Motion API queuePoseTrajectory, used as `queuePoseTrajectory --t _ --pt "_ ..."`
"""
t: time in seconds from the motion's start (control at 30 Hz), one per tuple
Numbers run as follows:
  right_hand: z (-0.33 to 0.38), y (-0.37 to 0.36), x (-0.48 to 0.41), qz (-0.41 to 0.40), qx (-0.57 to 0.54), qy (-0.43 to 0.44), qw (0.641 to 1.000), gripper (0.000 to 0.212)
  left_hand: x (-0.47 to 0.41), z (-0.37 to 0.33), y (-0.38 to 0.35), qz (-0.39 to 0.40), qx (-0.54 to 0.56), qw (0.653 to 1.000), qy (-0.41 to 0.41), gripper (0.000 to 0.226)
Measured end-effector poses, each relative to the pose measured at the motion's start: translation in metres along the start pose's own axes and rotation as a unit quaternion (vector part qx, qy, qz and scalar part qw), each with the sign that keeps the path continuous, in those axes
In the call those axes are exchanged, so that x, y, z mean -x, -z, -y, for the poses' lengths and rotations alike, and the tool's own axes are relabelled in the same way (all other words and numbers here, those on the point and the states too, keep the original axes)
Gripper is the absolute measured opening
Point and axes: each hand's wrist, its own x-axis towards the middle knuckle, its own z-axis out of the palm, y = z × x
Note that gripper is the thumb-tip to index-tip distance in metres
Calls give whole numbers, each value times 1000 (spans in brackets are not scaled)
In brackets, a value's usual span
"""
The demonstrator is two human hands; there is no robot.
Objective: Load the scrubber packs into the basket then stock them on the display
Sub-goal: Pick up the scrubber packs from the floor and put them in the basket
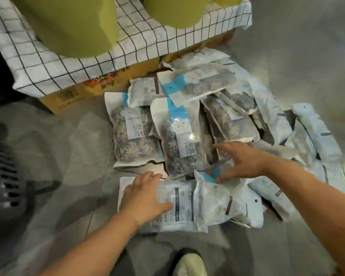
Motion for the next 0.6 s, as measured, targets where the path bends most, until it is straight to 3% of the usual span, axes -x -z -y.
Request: queuePoseTrajectory --t 0.2,0.3,0.43,0.6 --pt "-65 -9 27 76 184 -32 979 133 -24 -8 -20 54 -188 980 -21 105" --pt "-86 -23 27 20 230 -14 973 119 -32 -14 -21 44 -210 976 -27 103" --pt "-87 -32 23 -87 188 25 978 68 -31 -13 -20 57 -217 974 -18 97" --pt "-92 -32 29 -115 202 60 971 61 -13 2 -6 73 -185 980 -2 71"
